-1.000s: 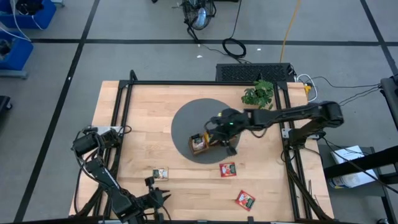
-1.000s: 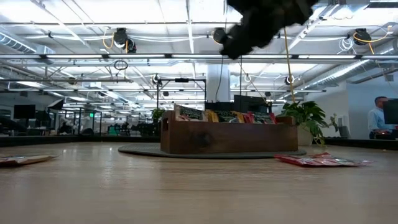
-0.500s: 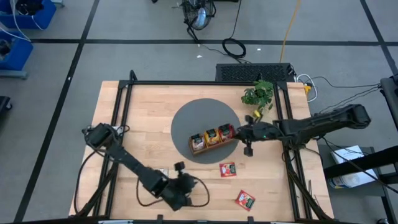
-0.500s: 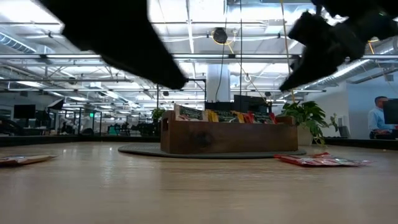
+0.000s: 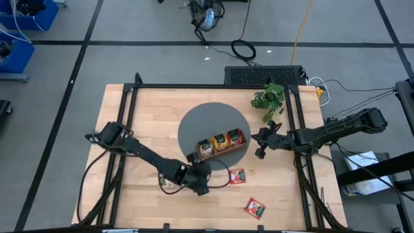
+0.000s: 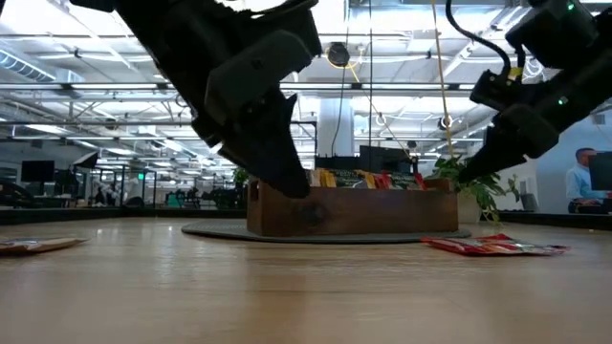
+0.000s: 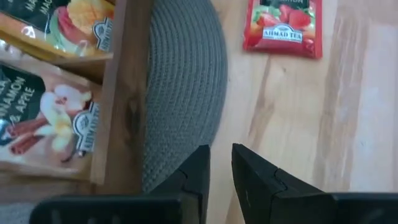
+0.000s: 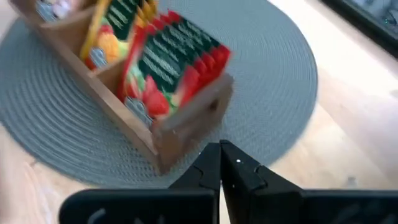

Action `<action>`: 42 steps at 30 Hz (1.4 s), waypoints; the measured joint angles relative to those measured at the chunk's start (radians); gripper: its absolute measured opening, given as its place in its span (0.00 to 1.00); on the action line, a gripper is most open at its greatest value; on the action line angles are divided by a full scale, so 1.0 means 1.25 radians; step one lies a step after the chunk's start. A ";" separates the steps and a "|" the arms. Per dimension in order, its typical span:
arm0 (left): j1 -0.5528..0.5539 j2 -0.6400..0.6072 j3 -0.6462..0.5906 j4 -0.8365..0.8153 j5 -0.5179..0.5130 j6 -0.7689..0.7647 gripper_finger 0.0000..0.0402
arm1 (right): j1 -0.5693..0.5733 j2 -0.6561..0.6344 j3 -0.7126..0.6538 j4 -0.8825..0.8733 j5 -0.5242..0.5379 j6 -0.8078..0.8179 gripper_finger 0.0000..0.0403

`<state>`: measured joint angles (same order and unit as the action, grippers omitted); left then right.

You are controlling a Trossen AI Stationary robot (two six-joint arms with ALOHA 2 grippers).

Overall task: Pick & Place Tea
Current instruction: Adjust the wooden organizer

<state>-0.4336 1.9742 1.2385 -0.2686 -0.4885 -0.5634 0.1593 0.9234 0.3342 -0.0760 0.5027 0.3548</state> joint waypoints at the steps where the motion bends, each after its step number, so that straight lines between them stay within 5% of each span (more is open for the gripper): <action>1: -0.001 0.005 0.000 -0.006 0.000 -0.010 0.18 | 0.000 0.000 -0.006 0.000 0.001 0.007 0.00; 13: 0.010 0.024 -0.004 -0.091 -0.062 -0.071 0.18 | -0.016 0.065 -0.085 0.171 -0.008 0.028 0.00; 29: 0.021 0.024 -0.006 -0.183 -0.140 -0.156 0.18 | -0.018 0.277 -0.084 0.407 -0.168 -0.006 0.00; 42: 0.034 0.024 -0.006 -0.247 -0.170 -0.186 0.18 | -0.017 0.309 -0.084 0.501 -0.218 -0.014 0.00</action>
<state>-0.3912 2.0037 1.2312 -0.5773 -0.7006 -0.7955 0.1379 1.3102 0.2291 0.5499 0.2300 0.3373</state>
